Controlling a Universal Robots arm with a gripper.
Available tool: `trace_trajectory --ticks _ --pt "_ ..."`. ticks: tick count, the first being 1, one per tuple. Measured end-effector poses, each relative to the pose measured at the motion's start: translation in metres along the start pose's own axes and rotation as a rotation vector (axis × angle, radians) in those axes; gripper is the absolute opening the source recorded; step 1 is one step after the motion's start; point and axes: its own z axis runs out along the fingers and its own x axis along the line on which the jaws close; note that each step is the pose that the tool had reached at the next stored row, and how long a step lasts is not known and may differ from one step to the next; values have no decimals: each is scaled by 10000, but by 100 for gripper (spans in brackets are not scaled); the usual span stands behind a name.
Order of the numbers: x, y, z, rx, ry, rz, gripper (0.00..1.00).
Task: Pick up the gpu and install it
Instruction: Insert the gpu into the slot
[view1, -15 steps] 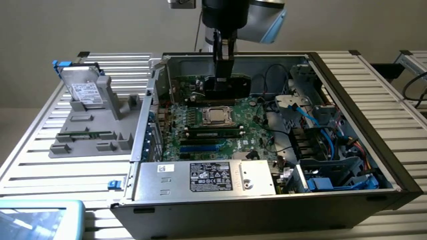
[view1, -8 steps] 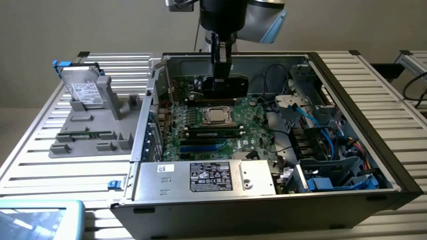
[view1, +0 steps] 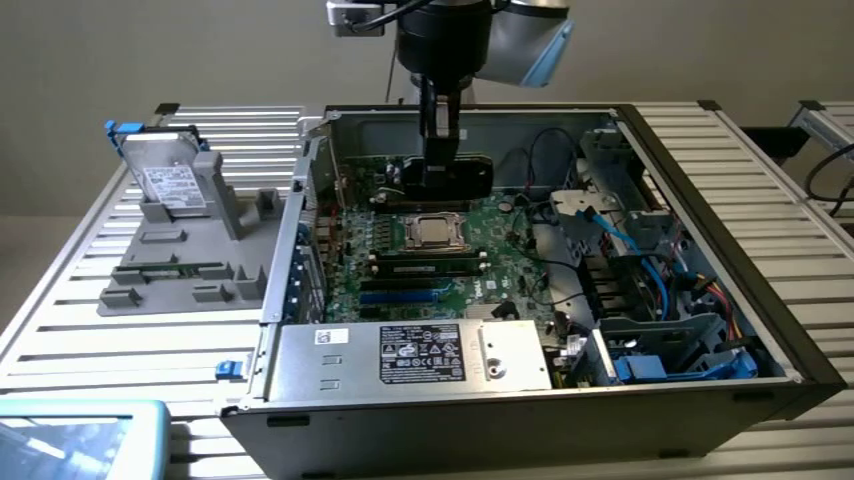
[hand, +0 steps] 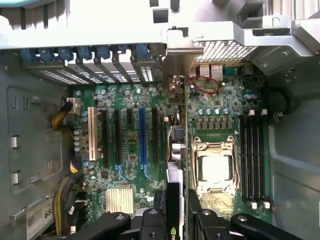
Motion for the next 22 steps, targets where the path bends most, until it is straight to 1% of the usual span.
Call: trace_trajectory --ticks 1,3,9,19,22 --pt "15 0 19 2 -10 0 28" --pt "41 1 55 0 -11 0 28" --pt "135 15 148 0 0 -1 28" --pt "408 33 271 1 10 0 28" --pt "471 37 305 3 33 0 28"
